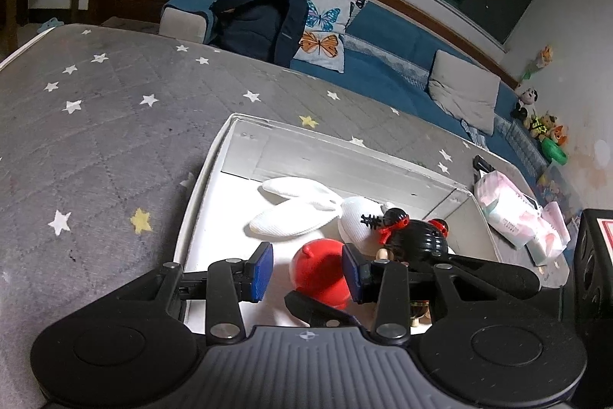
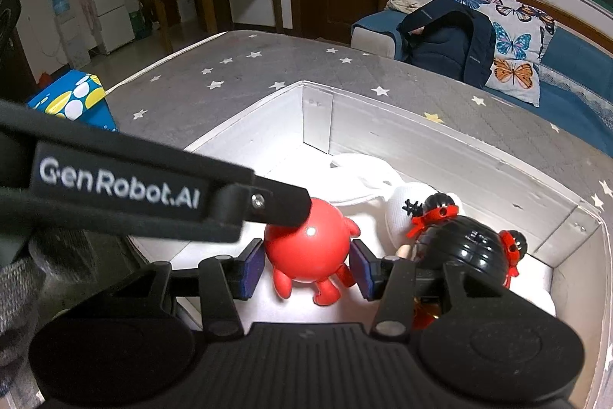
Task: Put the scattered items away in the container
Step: 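Open both tools to release the red figure inside the box, then withdraw both tools and reach toward the green alien figure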
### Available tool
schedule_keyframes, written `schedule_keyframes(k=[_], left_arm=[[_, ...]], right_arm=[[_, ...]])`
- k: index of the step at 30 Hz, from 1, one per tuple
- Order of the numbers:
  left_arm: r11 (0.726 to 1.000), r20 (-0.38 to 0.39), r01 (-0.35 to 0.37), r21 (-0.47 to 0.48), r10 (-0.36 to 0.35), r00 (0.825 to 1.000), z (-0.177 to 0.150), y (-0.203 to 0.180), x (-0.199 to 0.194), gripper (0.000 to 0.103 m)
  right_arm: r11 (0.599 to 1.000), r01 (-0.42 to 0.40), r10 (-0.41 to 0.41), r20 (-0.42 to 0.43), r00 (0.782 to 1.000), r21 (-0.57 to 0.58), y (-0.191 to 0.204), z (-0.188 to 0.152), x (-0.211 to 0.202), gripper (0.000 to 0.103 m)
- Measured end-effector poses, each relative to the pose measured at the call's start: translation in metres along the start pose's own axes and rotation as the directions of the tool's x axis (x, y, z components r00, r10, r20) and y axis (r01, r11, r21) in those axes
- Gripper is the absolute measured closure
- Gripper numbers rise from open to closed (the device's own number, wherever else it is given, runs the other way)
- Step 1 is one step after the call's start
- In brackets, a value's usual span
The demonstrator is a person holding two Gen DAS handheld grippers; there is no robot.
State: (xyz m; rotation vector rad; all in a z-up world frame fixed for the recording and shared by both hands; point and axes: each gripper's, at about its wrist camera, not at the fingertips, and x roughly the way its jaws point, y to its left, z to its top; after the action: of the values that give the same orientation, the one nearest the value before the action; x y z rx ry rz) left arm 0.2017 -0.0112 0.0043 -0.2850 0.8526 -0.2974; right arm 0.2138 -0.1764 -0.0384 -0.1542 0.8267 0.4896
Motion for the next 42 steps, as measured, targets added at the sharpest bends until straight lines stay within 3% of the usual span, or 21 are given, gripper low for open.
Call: schedule_keyframes(k=[18,27,34,37,42], left_arm=[[1.000,0.043,-0.002,-0.028,0.003,0.999,-0.003,0.014,-0.028,0.061],[0.999,0.108,-0.028,-0.034,0.031,0.994,-0.019,0.029,-0.074,0.061],[0.997,0.121,-0.060,-0.057,0.067,0.990,-0.044,0.050,-0.107,0.061],[0.996,0.108,-0.066,-0.061,0.073,0.992,-0.059,0.057,-0.115,0.061],[0.996,0.075,-0.048,-0.070,0.053,0.996,-0.082,0.067,-0.119,0.061]], right_arm=[[1.000,0.011,-0.011,0.011,1.000,0.000,0.003,-0.001,-0.004,0.047],[0.999,0.027,-0.025,0.126,0.992,-0.018,0.012,-0.009,-0.048,0.047],[0.998,-0.040,0.048,0.180,0.982,-0.051,0.036,-0.028,-0.083,0.046],[0.994,-0.072,0.086,0.178,0.980,-0.079,0.052,-0.039,-0.089,0.039],[0.983,-0.146,0.161,0.141,0.977,-0.113,0.079,-0.055,-0.085,0.039]])
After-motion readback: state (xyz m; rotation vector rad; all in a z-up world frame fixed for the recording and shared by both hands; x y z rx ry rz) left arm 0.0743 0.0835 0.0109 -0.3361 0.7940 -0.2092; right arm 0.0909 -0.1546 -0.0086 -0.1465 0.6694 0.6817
